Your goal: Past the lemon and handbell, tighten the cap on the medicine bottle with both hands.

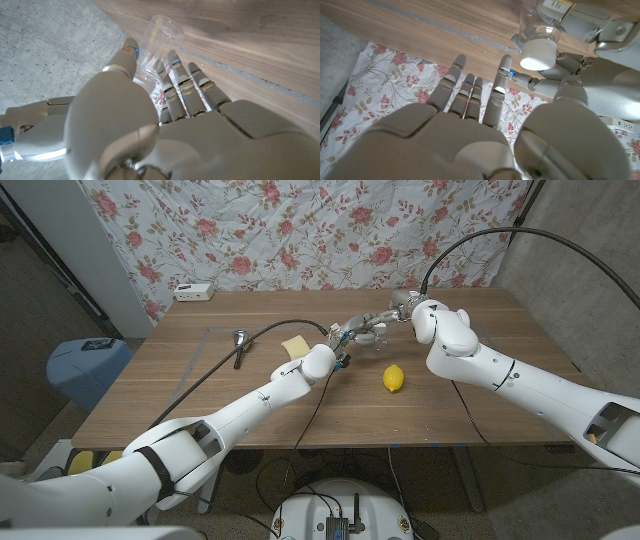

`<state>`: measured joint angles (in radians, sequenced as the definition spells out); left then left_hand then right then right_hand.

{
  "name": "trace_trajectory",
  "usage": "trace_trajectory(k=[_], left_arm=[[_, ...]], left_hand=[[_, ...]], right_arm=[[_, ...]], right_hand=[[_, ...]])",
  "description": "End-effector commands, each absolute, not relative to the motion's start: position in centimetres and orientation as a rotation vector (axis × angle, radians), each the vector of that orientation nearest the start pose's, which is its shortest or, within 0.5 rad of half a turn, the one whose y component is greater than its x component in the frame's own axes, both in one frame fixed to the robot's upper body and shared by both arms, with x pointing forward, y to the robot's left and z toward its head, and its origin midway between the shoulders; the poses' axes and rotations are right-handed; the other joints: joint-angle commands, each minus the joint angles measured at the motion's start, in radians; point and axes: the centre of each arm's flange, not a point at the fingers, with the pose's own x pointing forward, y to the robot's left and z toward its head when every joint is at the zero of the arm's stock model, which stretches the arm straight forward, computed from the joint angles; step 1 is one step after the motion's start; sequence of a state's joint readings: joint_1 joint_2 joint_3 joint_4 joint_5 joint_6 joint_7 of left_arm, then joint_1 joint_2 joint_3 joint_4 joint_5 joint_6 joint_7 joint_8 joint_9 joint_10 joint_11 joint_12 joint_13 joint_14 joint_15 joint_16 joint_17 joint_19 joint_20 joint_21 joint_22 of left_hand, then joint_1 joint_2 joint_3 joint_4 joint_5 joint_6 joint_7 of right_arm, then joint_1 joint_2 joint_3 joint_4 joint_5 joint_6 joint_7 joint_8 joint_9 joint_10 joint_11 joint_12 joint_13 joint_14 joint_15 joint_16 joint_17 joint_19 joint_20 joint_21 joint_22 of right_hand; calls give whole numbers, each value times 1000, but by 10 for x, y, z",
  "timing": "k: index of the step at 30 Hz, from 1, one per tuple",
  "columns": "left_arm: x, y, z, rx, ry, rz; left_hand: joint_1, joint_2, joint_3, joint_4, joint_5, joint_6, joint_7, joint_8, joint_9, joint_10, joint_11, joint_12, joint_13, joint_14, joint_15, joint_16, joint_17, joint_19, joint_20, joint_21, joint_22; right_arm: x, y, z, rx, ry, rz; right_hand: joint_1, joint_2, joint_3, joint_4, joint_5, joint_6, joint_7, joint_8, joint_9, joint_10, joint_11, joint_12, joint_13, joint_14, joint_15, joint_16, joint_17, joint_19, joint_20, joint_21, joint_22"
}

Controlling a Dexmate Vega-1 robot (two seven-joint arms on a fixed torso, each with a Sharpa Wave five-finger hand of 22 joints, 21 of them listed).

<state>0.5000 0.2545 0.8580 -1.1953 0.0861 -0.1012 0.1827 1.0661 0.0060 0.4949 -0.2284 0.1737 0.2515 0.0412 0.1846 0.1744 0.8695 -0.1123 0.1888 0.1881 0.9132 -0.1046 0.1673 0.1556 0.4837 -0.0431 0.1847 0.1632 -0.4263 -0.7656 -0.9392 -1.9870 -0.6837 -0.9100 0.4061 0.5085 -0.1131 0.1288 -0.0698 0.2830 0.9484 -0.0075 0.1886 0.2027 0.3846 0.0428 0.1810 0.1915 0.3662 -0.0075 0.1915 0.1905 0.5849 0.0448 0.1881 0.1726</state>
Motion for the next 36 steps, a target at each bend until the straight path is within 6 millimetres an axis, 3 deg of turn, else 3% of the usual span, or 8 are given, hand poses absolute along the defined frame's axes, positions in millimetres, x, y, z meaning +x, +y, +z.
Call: trace_trajectory(k=[1, 8, 17, 36], left_arm=[[657, 13, 10, 748, -722, -344], [656, 12, 9, 748, -721, -346], [656, 10, 8, 749, -721, -348], [655, 9, 8, 754, -721, -347]], left_hand=[[8, 13, 80, 69, 6, 4, -6, 3, 2, 38, -32, 6, 5, 25, -69, 7, 4, -1, 6, 0, 1], [8, 12, 80, 69, 7, 4, -5, 3, 2, 37, -31, 6, 5, 24, -69, 6, 4, -2, 6, -1, 1], [7, 13, 80, 69, 7, 5, -6, 3, 2, 38, -31, 6, 5, 23, -68, 6, 4, -1, 6, 0, 1], [7, 14, 80, 70, 7, 4, -6, 2, 2, 37, -30, 6, 5, 23, -68, 6, 4, -2, 7, -1, 1]], right_arm=[[578, -174, 95, -1531, -233, -76], [577, -177, 97, -1534, -218, -31], [575, -180, 102, -1542, -206, 0], [577, -181, 110, -1559, -158, 73]], right_hand=[[34, 0, 5, -19, 15, -58, 8, -9, 7, -30, 3, -2, 3, -26, 10, -5, 1, -21, 4, -3, 2], [97, 21, 29, -52, 26, -156, -2, -11, 10, -92, -3, -3, 5, -74, 8, -8, 1, -51, 17, -3, 1], [164, 43, 59, -80, 14, -211, -5, -6, 12, -135, -7, -1, 5, -107, 5, -6, 1, -70, 3, -2, 1], [261, 62, 107, -103, -35, -281, -28, -1, 12, -204, -13, -1, 6, -168, 27, -8, 0, -113, 18, -4, 1]])
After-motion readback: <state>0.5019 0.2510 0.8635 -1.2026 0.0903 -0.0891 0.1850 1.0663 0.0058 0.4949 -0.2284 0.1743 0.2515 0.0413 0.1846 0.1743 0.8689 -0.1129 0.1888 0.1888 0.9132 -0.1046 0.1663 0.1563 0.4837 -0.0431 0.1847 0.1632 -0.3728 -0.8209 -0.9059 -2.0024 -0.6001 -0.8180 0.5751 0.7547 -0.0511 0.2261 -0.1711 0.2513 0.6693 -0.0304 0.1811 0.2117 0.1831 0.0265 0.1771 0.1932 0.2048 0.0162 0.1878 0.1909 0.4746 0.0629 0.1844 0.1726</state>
